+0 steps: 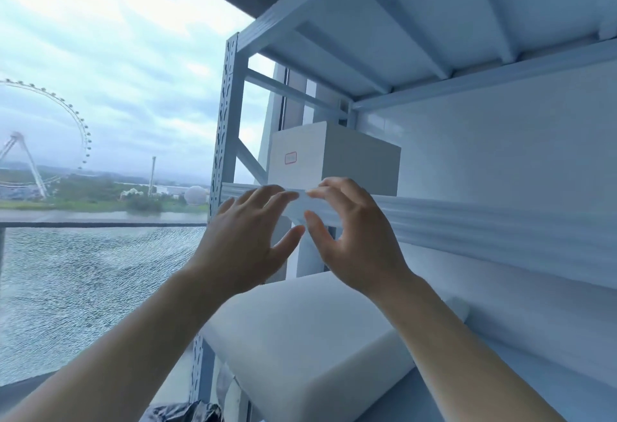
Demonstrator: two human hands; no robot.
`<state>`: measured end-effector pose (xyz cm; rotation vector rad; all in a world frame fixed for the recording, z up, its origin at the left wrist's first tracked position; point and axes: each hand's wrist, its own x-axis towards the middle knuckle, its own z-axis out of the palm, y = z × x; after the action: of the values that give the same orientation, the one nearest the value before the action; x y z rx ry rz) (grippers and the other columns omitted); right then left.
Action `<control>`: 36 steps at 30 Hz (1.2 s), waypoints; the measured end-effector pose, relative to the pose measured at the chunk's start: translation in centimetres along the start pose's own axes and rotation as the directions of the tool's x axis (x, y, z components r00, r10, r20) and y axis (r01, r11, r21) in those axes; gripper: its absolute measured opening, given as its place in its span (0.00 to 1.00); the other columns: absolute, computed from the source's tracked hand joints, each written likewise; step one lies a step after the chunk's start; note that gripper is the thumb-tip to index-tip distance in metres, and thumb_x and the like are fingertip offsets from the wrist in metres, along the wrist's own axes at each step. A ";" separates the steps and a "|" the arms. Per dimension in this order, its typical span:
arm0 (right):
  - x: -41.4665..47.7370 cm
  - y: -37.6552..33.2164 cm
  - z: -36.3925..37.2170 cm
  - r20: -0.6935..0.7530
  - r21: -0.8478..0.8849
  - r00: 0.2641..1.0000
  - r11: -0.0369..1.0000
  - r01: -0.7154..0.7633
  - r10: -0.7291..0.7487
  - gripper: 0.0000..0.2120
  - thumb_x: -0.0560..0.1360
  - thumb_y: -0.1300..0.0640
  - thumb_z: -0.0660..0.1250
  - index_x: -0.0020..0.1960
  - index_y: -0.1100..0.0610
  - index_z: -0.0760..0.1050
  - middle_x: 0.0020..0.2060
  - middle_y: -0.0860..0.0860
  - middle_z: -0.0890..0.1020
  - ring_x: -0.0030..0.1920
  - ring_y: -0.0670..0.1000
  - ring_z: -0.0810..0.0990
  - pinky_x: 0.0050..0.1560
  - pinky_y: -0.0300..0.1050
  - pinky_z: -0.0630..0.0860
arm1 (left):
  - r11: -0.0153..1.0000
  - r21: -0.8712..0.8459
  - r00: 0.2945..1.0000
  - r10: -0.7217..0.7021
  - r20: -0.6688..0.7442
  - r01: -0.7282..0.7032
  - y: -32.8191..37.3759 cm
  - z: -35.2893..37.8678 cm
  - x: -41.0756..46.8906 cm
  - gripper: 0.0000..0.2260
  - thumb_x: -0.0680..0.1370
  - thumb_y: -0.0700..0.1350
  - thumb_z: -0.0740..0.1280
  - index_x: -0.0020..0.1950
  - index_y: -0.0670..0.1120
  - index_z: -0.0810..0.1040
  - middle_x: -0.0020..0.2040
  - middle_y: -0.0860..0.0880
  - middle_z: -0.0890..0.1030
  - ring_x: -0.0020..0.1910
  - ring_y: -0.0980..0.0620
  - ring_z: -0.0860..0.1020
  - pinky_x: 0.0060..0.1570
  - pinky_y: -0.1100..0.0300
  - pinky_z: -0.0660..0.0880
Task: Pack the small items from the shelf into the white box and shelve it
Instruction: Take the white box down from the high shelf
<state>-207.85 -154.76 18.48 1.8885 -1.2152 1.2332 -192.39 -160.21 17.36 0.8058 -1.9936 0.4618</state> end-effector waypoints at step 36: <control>17.7 8.4 6.8 0.018 -0.656 0.997 0.753 -0.046 0.076 0.14 0.75 0.51 0.61 0.60 0.51 0.73 0.59 0.51 0.75 0.59 0.53 0.71 0.55 0.51 0.67 | 0.936 -0.234 0.954 0.218 -0.205 -0.264 -12.1 11.9 22.7 0.24 0.76 0.57 0.60 0.70 0.51 0.62 0.70 0.51 0.68 0.65 0.50 0.70 0.62 0.49 0.70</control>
<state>-209.93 -170.63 31.64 1.3521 -1.4967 0.6480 -199.75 -184.12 30.66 0.3445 -1.9429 0.3872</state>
